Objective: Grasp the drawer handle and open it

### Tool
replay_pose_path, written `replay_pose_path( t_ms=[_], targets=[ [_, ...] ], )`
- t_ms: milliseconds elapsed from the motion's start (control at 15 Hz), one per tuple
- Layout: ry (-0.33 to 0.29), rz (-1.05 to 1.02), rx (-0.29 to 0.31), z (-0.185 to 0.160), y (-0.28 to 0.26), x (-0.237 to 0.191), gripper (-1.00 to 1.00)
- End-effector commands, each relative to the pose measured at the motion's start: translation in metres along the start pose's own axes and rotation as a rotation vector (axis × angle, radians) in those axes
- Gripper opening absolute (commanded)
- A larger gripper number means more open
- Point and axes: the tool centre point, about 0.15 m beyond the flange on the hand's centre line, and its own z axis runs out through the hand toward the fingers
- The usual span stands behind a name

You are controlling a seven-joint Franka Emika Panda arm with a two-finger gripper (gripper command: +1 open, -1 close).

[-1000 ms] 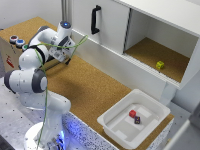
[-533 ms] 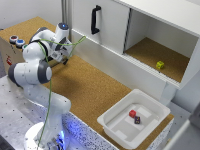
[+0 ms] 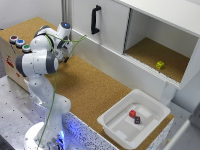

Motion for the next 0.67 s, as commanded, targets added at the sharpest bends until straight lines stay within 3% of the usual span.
replay_pose_path(
  t_ms=[0,467,533,600],
  targets=[
    [0.018,0.062,0.082,0.0256,0.0029,-0.0122,1.00],
    [0.033,0.114,0.148,0.0335,0.0096,-0.0162,1.00],
    [0.033,0.109,0.148,0.0335,0.0092,-0.0150,-1.00],
    [0.026,0.100,0.155,0.0353,0.0083,-0.0141,-1.00]
  ],
)
